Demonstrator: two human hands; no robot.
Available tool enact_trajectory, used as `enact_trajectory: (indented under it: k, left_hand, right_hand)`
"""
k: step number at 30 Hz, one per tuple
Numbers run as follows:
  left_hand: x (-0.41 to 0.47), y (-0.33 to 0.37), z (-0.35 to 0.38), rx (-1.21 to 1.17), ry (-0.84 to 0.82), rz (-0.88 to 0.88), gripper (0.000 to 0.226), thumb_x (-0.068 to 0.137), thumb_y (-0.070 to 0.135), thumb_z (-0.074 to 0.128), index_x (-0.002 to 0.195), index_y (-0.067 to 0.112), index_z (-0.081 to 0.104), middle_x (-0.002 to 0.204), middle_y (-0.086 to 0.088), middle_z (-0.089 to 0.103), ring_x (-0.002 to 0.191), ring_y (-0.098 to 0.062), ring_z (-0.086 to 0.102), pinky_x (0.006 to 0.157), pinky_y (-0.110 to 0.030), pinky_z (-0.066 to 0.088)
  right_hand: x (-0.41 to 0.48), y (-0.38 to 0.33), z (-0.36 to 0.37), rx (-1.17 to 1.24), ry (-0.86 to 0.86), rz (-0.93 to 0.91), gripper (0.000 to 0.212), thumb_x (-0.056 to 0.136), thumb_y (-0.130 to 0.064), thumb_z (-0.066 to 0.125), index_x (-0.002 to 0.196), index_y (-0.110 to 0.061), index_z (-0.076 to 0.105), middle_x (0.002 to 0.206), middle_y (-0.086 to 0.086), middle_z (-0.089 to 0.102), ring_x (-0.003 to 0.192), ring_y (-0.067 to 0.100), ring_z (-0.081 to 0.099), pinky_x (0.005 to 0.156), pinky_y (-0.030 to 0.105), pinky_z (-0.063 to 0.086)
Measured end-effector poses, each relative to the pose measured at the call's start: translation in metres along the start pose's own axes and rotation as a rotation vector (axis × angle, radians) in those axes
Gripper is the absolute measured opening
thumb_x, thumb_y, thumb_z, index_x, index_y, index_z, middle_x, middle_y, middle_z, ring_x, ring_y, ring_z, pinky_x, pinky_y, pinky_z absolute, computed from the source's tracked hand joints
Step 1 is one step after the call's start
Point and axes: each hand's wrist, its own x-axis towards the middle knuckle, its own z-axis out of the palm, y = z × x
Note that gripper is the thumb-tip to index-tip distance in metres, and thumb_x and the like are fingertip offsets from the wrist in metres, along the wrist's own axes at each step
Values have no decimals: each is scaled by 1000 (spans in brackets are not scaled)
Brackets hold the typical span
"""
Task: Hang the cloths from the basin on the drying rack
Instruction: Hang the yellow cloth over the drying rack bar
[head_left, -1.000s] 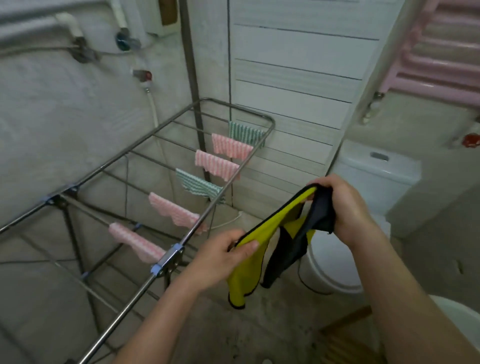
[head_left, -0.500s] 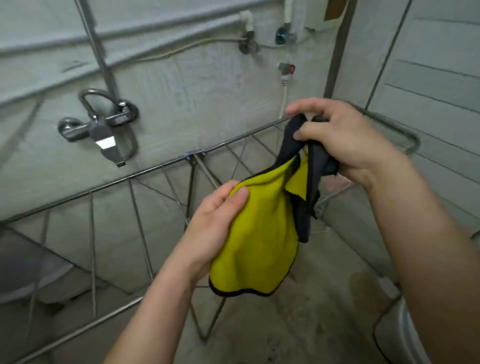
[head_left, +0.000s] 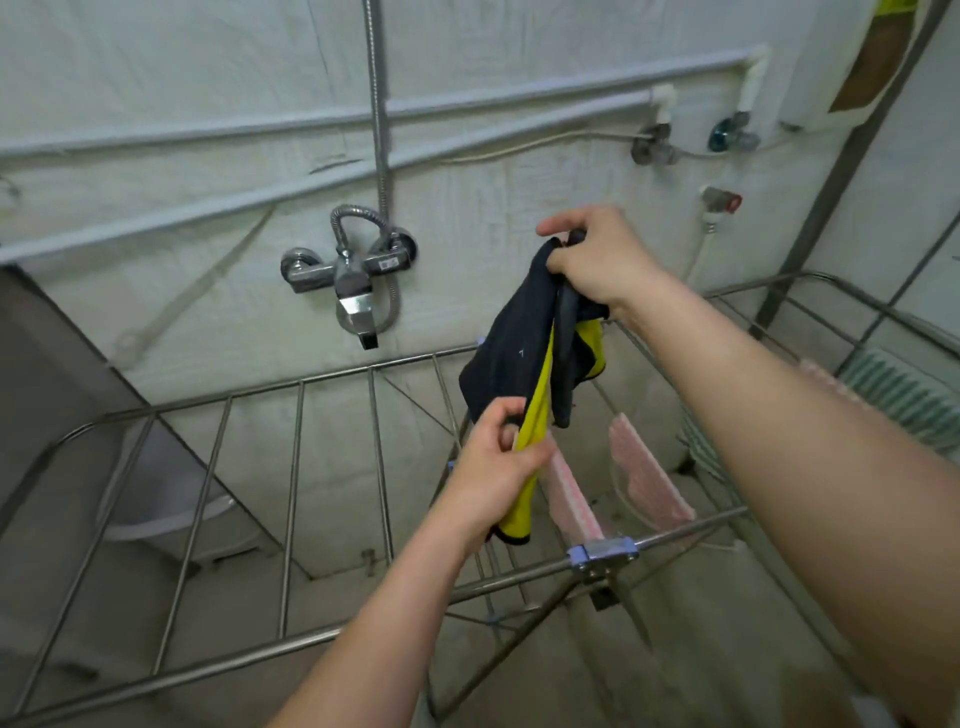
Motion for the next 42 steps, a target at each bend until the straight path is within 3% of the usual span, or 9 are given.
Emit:
enact_trajectory:
  k: [5, 11, 17, 22, 25, 28, 31, 39, 42]
  left_hand:
    - [13, -39, -3, 48, 35, -118, 12, 92, 21, 57, 102, 29, 55, 78, 2, 57, 69, -10, 52, 69, -27, 45]
    - [15, -61, -42, 121, -105, -289, 16, 96, 21, 50, 93, 22, 65, 91, 5, 69, 85, -8, 65, 77, -20, 52]
    - [74, -49, -108, -371, 270, -476, 33, 94, 44, 45, 110, 17, 53, 104, -19, 67, 85, -30, 68, 65, -35, 56]
    - [96, -63, -115, 115, 16, -621, 47, 81, 33, 66, 121, 15, 49, 98, -10, 63, 78, -22, 64, 62, -30, 58]
    - [98, -82, -104, 481, -65, -631, 41, 81, 23, 68, 117, 19, 48, 101, -7, 59, 82, -20, 60, 55, -29, 51]
    - [97, -98, -94, 737, -138, -538, 23, 78, 18, 68, 98, 13, 58, 95, -6, 58, 88, -22, 59, 78, -38, 53]
    - [93, -102, -94, 903, -78, -469, 12, 75, 17, 63, 83, 10, 69, 77, -4, 64, 71, -17, 60, 59, -29, 48]
    - [84, -113, -111, -198, 302, -696, 16, 82, 2, 46, 83, 3, 61, 74, -15, 61, 65, -29, 58, 64, -36, 51]
    - [75, -118, -107, -82, 203, -682, 22, 84, 19, 66, 102, 6, 64, 87, -13, 69, 78, -29, 66, 71, -35, 56]
  right_hand:
    - [13, 42, 38, -104, -55, 91, 37, 82, 1, 55, 111, -20, 67, 104, 4, 62, 100, 19, 60, 85, 23, 47]
    - [4, 54, 88, -201, -233, -8, 40, 83, 3, 54, 114, -19, 66, 102, -2, 59, 98, 12, 55, 84, 21, 45]
    - [-32, 41, 100, -184, -479, -114, 41, 82, 0, 60, 112, -27, 59, 79, -3, 62, 79, 14, 61, 66, 21, 50]
    - [-93, 57, 110, -355, -658, -146, 45, 84, -21, 59, 118, -49, 52, 98, -20, 65, 98, 8, 61, 90, 39, 50]
    - [-116, 69, 115, -451, -740, -142, 38, 91, -20, 56, 124, -38, 53, 108, -10, 67, 102, 11, 61, 77, 11, 40]
    - [-132, 77, 120, -426, -790, -156, 35, 89, -18, 58, 120, -32, 51, 105, -3, 66, 92, 15, 62, 76, 31, 54]
    - [-144, 89, 124, -445, -799, -125, 30, 87, -15, 57, 113, -25, 47, 104, -1, 62, 90, 17, 60, 72, 36, 54]
    - [-169, 118, 136, -515, -794, 30, 26, 84, -18, 57, 107, -25, 66, 103, 3, 68, 93, 26, 62, 73, 34, 52]
    - [-175, 119, 139, -512, -861, 30, 32, 86, -17, 56, 114, -30, 68, 112, -1, 68, 99, 23, 61, 73, 27, 46]
